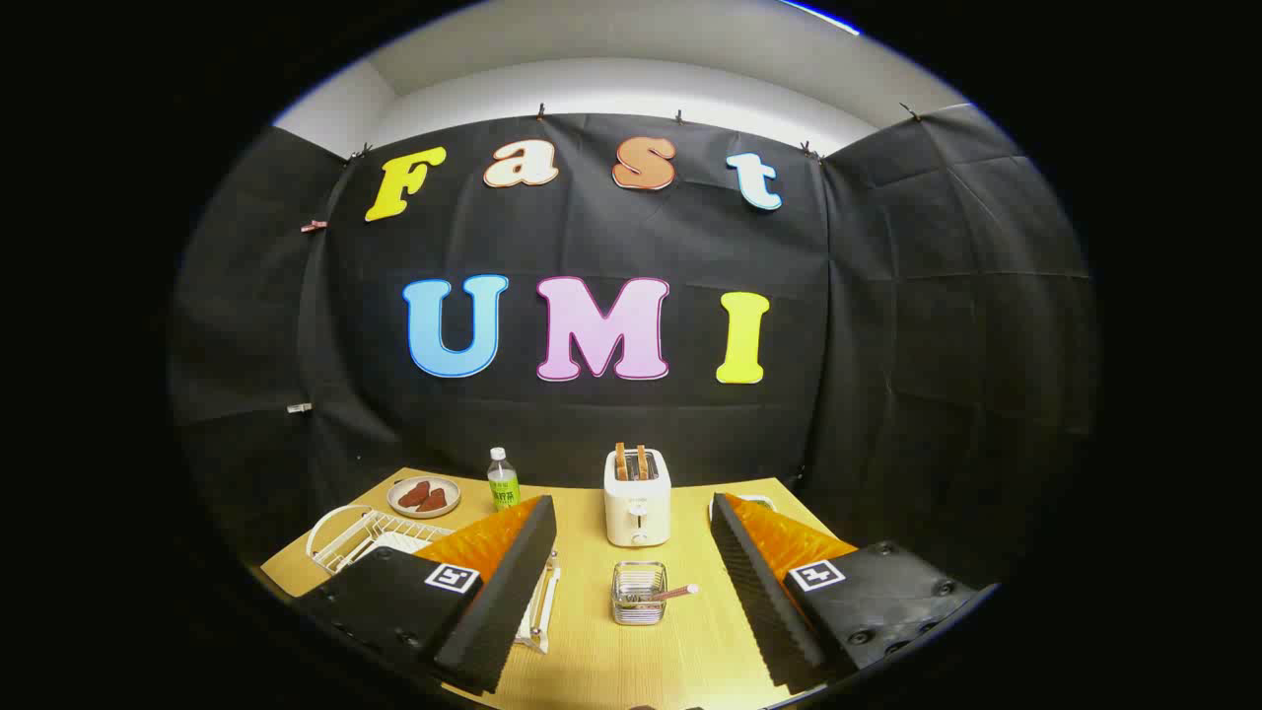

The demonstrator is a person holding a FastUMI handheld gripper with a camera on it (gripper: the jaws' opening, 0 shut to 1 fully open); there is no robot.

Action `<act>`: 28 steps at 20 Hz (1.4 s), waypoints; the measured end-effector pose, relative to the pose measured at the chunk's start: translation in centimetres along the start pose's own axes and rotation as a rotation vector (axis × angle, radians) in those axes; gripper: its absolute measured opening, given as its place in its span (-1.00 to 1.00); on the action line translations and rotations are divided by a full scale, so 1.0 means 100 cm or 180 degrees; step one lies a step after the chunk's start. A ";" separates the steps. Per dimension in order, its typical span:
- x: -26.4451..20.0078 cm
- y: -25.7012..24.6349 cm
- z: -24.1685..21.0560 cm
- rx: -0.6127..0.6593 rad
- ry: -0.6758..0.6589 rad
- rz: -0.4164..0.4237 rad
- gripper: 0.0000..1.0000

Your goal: Take the plate from the dish rack, then take the spoon from the basket and place it into the plate.

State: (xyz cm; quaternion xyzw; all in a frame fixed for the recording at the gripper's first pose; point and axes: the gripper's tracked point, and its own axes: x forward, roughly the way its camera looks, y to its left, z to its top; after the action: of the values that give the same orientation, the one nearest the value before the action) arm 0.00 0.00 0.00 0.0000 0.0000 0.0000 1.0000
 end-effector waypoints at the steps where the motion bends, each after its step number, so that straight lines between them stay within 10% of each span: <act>1: 0.000 0.000 -0.001 -0.0008 0.0006 -0.0001 0.95; 28: 0.048 0.047 -0.032 -0.0052 0.0467 0.0255 0.95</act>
State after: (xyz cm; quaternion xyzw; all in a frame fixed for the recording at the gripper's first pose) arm 4.80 4.66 -3.20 -0.0082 0.0733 0.0400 0.9965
